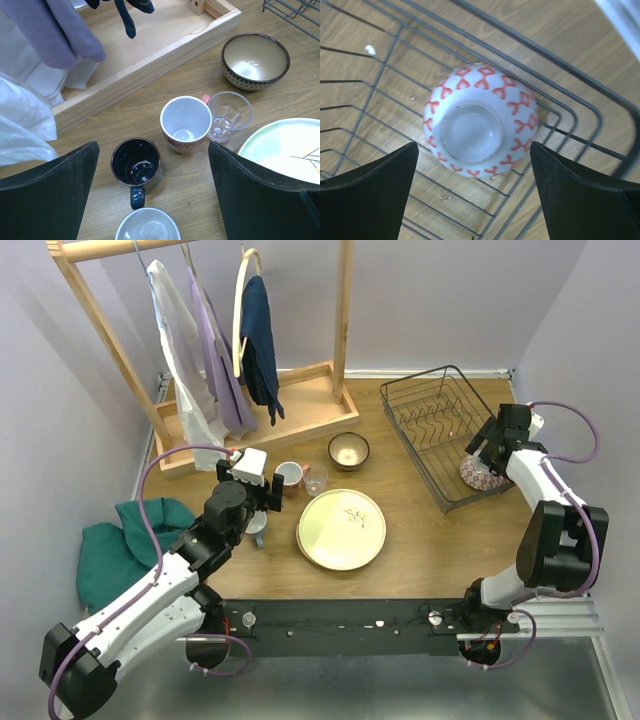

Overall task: Unload the mixed dishes from the dish rack
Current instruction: Pick up the bowl from the dish rack.

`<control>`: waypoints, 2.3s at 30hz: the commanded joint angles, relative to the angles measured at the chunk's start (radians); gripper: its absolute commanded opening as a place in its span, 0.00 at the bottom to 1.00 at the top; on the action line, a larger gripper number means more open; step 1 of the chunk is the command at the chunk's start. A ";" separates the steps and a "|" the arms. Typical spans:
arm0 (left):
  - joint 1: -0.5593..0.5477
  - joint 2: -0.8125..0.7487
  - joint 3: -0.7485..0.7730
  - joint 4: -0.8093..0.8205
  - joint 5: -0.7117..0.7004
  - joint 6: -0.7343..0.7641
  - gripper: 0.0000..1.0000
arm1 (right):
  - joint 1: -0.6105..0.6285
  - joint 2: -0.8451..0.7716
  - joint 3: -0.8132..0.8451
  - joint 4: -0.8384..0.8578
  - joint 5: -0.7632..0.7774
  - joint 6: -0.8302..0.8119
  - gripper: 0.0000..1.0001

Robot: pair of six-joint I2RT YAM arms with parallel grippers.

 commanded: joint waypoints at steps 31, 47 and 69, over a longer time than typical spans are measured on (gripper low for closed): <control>0.006 0.012 0.027 0.053 -0.045 0.039 0.99 | -0.028 0.096 0.232 -0.008 -0.328 0.090 1.00; 0.009 0.037 0.037 0.041 -0.034 0.025 0.99 | -0.071 0.100 0.124 -0.005 -0.406 0.236 1.00; 0.011 0.026 0.042 0.035 -0.028 0.025 0.99 | -0.156 0.191 -0.022 0.163 -0.463 0.564 1.00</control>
